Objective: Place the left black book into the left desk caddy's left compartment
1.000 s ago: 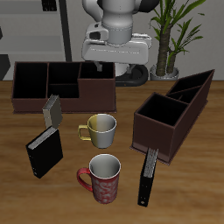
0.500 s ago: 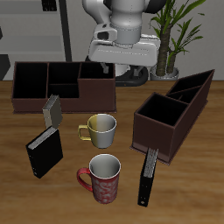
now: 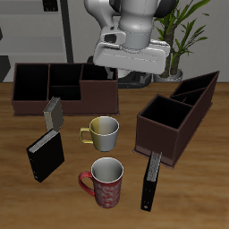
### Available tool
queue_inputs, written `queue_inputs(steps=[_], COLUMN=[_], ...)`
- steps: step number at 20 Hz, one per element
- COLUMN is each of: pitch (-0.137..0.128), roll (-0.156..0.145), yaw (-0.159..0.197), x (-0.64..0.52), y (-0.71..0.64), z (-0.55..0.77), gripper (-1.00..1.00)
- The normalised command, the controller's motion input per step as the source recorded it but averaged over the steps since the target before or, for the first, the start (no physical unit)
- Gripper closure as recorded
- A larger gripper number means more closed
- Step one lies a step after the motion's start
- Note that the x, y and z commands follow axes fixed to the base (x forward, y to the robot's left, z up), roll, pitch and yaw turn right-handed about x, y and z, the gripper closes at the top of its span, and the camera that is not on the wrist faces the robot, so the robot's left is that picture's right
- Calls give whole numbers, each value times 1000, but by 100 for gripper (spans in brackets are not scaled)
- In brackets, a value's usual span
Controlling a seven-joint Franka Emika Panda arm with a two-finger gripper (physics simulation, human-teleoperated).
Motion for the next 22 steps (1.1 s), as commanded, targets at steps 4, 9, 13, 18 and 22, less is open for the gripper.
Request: queue_inputs(steps=[4, 9, 13, 18, 22], pitch=[-13, -11, 0, -17, -29], roll=[-18, -3, -9, -15, 33], yaw=[-18, 10, 12, -2, -7], x=[171, 335, 208, 285, 259], y=[118, 301, 177, 208, 144], z=[46, 12, -38, -15, 7], gripper=[-100, -100, -100, -100, -100])
